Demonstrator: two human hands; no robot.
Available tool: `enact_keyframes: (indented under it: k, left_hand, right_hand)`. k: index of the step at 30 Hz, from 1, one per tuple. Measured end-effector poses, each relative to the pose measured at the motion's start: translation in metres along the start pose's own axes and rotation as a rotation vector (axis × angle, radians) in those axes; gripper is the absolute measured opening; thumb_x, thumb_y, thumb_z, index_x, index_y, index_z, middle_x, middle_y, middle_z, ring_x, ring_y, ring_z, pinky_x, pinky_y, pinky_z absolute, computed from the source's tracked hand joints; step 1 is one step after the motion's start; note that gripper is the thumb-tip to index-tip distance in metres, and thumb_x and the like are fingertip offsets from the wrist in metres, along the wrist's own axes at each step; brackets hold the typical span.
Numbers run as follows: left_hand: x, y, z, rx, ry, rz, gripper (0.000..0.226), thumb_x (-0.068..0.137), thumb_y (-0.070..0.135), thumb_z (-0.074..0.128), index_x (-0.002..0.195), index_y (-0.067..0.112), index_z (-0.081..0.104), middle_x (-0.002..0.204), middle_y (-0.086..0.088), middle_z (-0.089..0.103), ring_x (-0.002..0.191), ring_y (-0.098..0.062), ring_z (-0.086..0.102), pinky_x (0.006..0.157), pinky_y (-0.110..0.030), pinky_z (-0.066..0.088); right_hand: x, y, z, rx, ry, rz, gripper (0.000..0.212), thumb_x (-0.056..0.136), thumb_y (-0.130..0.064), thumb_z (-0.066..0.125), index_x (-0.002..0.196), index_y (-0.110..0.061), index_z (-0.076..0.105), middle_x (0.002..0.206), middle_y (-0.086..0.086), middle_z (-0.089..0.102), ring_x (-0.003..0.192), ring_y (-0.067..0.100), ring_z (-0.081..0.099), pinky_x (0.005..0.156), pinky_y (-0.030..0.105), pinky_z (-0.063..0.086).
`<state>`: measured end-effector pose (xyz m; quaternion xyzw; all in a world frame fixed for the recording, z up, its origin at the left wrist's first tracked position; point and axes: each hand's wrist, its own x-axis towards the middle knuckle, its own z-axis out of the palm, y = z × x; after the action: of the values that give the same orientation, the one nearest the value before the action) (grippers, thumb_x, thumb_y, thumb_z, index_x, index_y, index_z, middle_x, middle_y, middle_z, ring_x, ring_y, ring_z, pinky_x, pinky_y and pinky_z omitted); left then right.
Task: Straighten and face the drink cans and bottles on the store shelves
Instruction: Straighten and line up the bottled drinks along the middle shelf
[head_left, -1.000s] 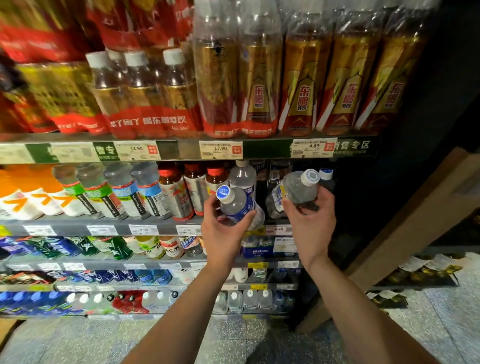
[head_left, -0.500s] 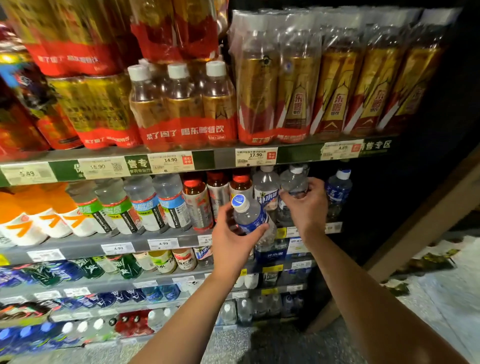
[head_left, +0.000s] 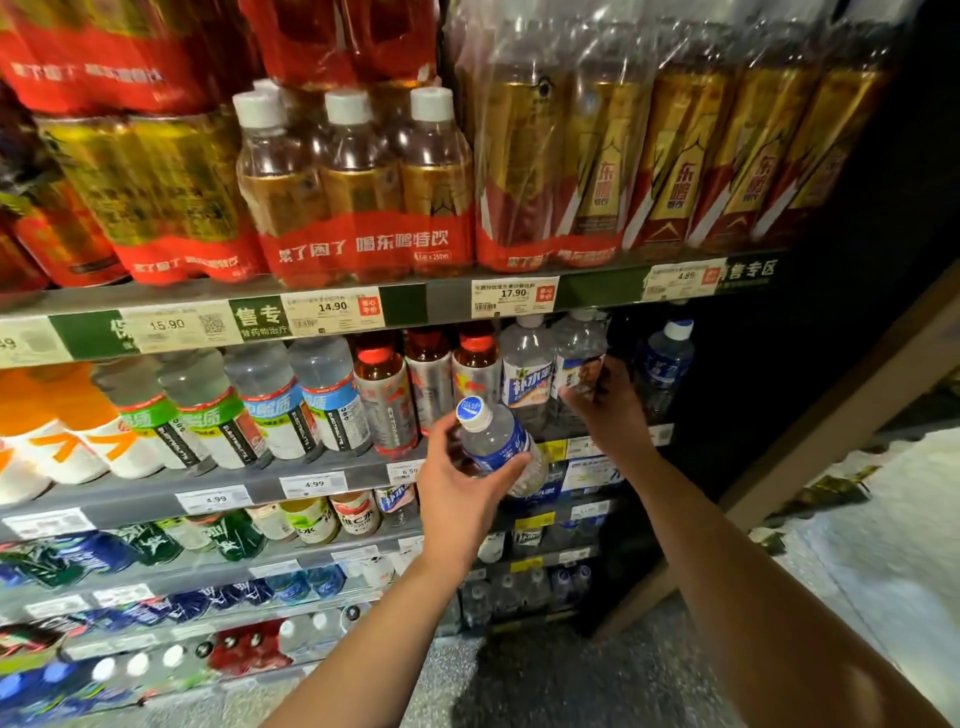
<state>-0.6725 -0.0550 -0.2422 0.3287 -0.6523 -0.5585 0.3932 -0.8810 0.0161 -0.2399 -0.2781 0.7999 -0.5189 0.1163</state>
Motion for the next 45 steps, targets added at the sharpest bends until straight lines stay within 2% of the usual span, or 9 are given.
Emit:
enact_keyframes:
  k: [5, 9, 13, 16, 24, 30, 37, 40, 45]
  left_hand:
    - [-0.004, 0.003, 0.022, 0.024, -0.018, -0.040, 0.084, 0.053, 0.059, 0.090, 0.126, 0.038, 0.053, 0.111, 0.022, 0.069, 0.102, 0.002, 0.066, 0.089, -0.030, 0.058]
    - [-0.009, 0.009, 0.050, 0.061, 0.001, -0.038, 0.075, 0.053, 0.060, 0.088, 0.118, 0.054, 0.052, 0.110, 0.025, 0.068, 0.102, 0.003, 0.065, 0.090, -0.033, 0.058]
    - [-0.016, 0.016, 0.083, 0.065, 0.026, -0.041, 0.076, 0.054, 0.058, 0.089, 0.120, 0.048, 0.054, 0.115, 0.018, 0.068, 0.110, -0.006, 0.064, 0.095, -0.039, 0.055]
    - [-0.019, 0.020, 0.109, 0.109, 0.060, -0.050, 0.079, 0.054, 0.061, 0.086, 0.125, 0.051, 0.052, 0.116, 0.023, 0.066, 0.110, 0.004, 0.060, 0.095, -0.034, 0.055]
    - [-0.017, 0.030, 0.184, 0.154, 0.262, 0.023, 0.076, 0.065, 0.036, 0.092, 0.131, 0.024, 0.056, 0.122, 0.007, 0.061, 0.106, -0.004, 0.063, 0.089, -0.034, 0.057]
    - [-0.013, 0.032, 0.215, 0.162, 0.374, 0.010, 0.087, 0.066, 0.034, 0.091, 0.142, 0.025, 0.048, 0.134, 0.006, 0.060, 0.118, -0.008, 0.061, 0.098, -0.035, 0.054]
    - [-0.006, 0.030, 0.229, 0.220, 0.401, 0.042, 0.082, 0.066, 0.029, 0.091, 0.139, 0.024, 0.056, 0.119, 0.015, 0.048, 0.105, 0.021, 0.048, 0.088, 0.004, 0.036]
    - [-0.002, 0.029, 0.234, 0.227, 0.410, 0.030, 0.084, 0.065, 0.033, 0.092, 0.139, 0.027, 0.053, 0.124, 0.006, 0.053, 0.108, 0.008, 0.054, 0.097, -0.013, 0.045]
    - [0.010, 0.029, 0.244, 0.231, 0.408, 0.042, 0.076, 0.065, 0.032, 0.090, 0.133, 0.023, 0.058, 0.122, 0.011, 0.059, 0.115, -0.009, 0.059, 0.100, -0.037, 0.051]
  right_hand:
    - [-0.004, 0.001, -0.004, 0.123, -0.039, -0.017, 0.048, 0.083, 0.003, 0.071, 0.121, 0.002, 0.042, 0.107, 0.011, 0.062, 0.102, 0.022, 0.063, 0.092, 0.042, 0.047]
    - [-0.017, 0.014, -0.019, 0.103, 0.175, -0.104, 0.031, 0.085, -0.005, 0.072, 0.108, -0.011, 0.051, 0.078, -0.015, 0.053, 0.076, -0.010, 0.056, 0.071, 0.006, 0.040]
    - [-0.020, 0.028, -0.050, 0.126, 0.295, -0.197, 0.017, 0.088, -0.015, 0.063, 0.091, -0.023, 0.048, 0.079, -0.010, 0.047, 0.074, 0.008, 0.051, 0.071, 0.028, 0.041]
    - [-0.010, 0.039, -0.069, 0.074, 0.366, -0.116, 0.029, 0.086, -0.016, 0.069, 0.112, -0.016, 0.056, 0.106, 0.007, 0.060, 0.097, 0.025, 0.059, 0.084, 0.042, 0.049]
    - [0.022, 0.059, -0.091, 0.105, 0.180, -0.037, 0.071, 0.086, -0.019, 0.074, 0.145, -0.016, 0.034, 0.135, 0.003, 0.054, 0.113, 0.002, 0.049, 0.087, 0.014, 0.037]
    - [0.041, 0.071, -0.084, 0.135, 0.056, 0.026, 0.085, 0.083, -0.014, 0.076, 0.151, -0.012, 0.025, 0.144, 0.010, 0.052, 0.131, 0.025, 0.051, 0.106, 0.040, 0.044]
    - [0.040, 0.072, -0.081, 0.255, 0.089, 0.061, 0.078, 0.083, -0.010, 0.075, 0.148, -0.015, 0.031, 0.139, 0.002, 0.053, 0.117, -0.004, 0.046, 0.095, 0.020, 0.036]
    - [0.033, 0.079, -0.084, 0.286, 0.077, 0.100, 0.076, 0.085, -0.012, 0.073, 0.148, -0.012, 0.030, 0.141, 0.008, 0.054, 0.126, 0.020, 0.055, 0.098, 0.031, 0.045]
    - [0.028, 0.082, -0.089, 0.249, 0.075, 0.071, 0.074, 0.087, -0.021, 0.073, 0.146, -0.005, 0.031, 0.141, 0.012, 0.054, 0.128, 0.025, 0.054, 0.103, 0.044, 0.047]
